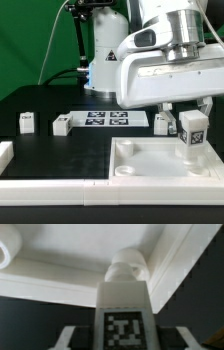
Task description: Assemble one leg
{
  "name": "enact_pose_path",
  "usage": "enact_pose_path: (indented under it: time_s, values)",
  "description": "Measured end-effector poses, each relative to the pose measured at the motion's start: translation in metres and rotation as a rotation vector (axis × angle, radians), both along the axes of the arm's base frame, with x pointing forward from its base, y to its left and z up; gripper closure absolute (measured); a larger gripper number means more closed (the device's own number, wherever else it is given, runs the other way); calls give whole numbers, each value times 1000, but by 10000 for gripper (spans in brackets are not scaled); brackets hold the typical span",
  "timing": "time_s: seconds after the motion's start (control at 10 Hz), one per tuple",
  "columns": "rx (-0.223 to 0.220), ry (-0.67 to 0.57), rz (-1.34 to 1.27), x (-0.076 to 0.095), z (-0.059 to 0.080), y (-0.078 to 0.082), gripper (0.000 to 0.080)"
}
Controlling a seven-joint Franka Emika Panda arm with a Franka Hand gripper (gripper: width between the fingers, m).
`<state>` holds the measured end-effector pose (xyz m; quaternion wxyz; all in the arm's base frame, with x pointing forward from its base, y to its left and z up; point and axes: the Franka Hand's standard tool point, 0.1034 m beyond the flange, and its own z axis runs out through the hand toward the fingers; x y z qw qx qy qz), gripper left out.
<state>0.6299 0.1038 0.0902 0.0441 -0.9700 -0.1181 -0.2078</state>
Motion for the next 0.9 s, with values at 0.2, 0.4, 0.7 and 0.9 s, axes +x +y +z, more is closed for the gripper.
enact_pose_path:
  time_s: [0.2, 0.4, 0.7, 0.9]
  values:
    - [3, -13, -1, 5, -2, 3, 509]
    - [5, -16, 0, 5, -2, 6, 509]
    - [11, -49, 0, -2, -3, 19, 509]
    - [10, -65, 0, -3, -3, 19, 509]
